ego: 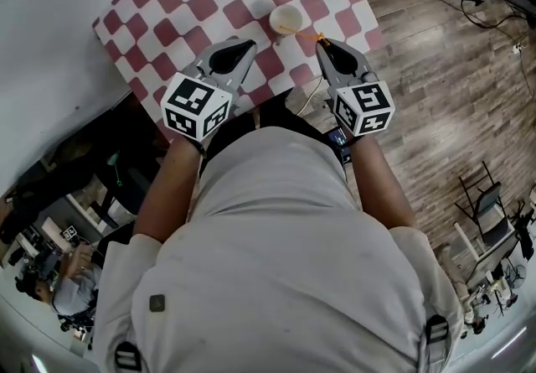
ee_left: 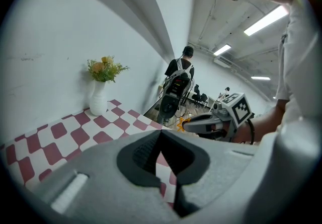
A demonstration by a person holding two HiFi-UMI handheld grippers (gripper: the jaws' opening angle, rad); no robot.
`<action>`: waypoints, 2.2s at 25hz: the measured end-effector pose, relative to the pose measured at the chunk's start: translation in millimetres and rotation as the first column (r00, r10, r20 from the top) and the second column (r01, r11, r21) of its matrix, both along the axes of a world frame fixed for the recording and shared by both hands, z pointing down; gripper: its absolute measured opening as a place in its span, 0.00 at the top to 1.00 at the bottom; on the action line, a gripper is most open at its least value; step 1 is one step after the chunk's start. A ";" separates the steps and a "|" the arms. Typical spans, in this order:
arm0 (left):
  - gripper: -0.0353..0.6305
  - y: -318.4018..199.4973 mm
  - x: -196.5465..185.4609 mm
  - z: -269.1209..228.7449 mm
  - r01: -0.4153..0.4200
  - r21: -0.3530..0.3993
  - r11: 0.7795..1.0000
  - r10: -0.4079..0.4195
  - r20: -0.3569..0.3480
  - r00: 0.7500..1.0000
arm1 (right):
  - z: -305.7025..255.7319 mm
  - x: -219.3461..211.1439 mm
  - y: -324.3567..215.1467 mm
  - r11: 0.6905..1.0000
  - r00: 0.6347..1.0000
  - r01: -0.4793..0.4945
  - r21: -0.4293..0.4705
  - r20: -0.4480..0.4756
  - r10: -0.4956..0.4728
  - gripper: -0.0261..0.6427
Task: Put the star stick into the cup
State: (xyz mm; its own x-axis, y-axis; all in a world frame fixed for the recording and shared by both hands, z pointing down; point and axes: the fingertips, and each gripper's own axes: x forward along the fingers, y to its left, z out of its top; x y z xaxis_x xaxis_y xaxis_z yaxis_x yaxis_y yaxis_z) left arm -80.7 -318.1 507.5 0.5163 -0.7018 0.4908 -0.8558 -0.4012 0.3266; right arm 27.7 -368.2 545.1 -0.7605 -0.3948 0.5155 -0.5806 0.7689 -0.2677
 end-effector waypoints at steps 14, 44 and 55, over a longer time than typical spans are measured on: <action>0.94 12.7 -2.1 -3.3 -0.010 0.007 1.000 0.010 -0.004 1.000 | 3.0 12.2 -1.7 0.997 0.996 -0.076 0.011 -0.055 0.076 0.70; 0.94 116.9 -41.3 -95.6 -0.166 0.223 0.960 0.169 0.007 0.986 | -97.7 -6.4 117.7 0.942 0.971 -0.236 0.240 0.016 0.240 0.75; 0.94 149.6 -58.2 -130.8 -0.199 0.327 0.924 0.206 0.013 0.978 | -146.3 -33.5 169.8 0.910 0.969 -0.245 0.335 0.070 0.235 0.86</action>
State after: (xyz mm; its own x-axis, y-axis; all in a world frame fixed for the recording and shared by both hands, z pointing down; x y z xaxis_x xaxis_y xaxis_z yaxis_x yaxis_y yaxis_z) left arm -138.9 -168.5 376.7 0.6720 -0.7002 0.2411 -0.7394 -0.6524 0.1662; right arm -5.8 -198.4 398.8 -0.6326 -0.7143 0.2993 -0.7554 0.6544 -0.0347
